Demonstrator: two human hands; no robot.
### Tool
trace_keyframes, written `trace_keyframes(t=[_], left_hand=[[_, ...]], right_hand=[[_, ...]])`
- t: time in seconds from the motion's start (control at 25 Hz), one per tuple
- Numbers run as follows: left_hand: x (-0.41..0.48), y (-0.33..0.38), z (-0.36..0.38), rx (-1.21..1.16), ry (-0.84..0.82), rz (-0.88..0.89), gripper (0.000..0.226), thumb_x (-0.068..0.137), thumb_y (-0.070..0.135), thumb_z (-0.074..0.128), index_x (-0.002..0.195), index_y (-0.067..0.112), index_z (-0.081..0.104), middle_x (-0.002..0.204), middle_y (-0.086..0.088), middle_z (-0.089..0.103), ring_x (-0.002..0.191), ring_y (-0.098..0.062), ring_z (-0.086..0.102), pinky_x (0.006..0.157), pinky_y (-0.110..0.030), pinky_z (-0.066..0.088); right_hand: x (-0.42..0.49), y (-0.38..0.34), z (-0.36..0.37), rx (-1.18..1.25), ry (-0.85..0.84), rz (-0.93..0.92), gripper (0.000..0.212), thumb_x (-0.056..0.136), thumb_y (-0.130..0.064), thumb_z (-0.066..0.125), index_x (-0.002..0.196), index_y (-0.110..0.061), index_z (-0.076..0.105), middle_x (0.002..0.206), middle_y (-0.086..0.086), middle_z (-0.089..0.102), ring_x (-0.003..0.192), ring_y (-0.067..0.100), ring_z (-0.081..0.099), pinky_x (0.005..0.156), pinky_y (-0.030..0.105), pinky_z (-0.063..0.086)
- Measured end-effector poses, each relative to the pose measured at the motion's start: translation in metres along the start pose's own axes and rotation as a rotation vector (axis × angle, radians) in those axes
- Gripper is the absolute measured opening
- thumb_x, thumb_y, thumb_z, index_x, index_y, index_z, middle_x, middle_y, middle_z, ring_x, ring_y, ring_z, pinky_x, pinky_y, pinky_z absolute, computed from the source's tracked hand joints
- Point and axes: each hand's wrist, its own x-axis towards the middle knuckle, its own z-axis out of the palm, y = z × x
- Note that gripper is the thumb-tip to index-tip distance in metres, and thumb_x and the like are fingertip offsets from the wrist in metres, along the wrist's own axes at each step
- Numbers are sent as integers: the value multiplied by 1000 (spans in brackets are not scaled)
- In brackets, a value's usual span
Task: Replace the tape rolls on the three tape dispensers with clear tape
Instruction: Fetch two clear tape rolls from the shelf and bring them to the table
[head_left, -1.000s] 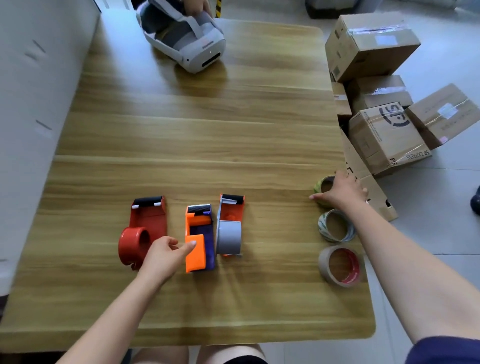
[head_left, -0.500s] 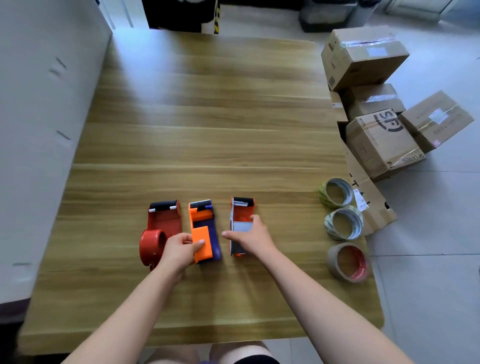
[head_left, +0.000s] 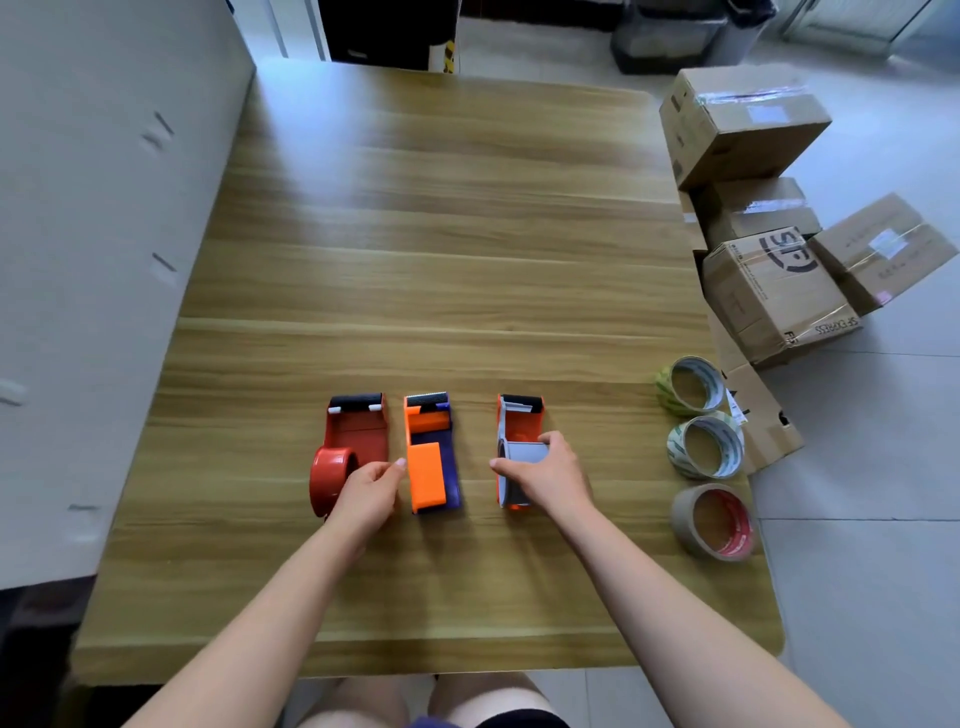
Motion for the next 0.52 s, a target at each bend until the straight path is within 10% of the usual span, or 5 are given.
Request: trace_keyframes(t=[0.52], left_hand=[[28,13,-12,107,-121,157,44,93,-4,34,135,4,42,141,-11,45,132,-23,40,109,-32,29]], right_hand=[[-2,2,1,51,-3,-8,80,63,-49,80,129,-18,46,124,2,58,111,21,55,90,34,48]])
